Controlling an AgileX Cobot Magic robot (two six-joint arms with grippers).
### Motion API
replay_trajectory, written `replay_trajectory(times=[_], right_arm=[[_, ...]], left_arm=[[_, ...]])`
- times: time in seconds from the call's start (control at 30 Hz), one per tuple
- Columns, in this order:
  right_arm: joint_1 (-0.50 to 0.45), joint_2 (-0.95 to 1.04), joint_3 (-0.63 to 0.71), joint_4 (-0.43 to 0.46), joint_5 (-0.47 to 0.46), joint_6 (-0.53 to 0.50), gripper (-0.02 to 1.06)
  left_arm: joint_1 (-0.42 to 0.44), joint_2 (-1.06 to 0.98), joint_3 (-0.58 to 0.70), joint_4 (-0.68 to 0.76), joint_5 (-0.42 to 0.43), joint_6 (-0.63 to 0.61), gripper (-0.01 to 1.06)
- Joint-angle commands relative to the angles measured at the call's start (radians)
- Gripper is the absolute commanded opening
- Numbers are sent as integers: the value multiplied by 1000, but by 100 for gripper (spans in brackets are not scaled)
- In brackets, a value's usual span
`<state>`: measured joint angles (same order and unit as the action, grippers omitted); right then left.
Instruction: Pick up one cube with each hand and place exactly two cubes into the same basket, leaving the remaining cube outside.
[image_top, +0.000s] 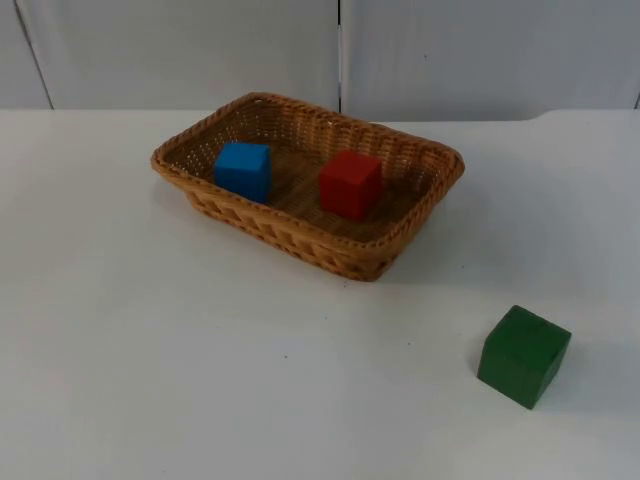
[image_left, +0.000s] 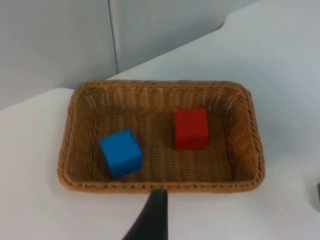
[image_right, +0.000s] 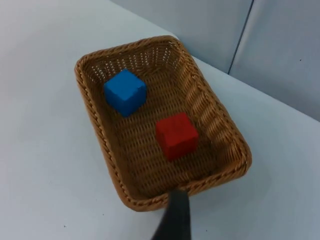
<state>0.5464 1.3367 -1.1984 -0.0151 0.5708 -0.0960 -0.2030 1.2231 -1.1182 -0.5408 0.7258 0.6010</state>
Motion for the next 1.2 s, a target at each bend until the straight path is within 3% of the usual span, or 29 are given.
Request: replay_trajectory(times=[0.0,0.83,1.17], right_arm=[[-2,-28,17,1,-19,-6,69],[-2,-351,254,44,-20,-6,69],[-2,-473,337,44,-20,-6,69]], left_arm=[[-5,-36,20,-6,0,-4,88],[-5,-503,340,-23,2,-8,88],[-5,-668,357,-6,101,-41,88]])
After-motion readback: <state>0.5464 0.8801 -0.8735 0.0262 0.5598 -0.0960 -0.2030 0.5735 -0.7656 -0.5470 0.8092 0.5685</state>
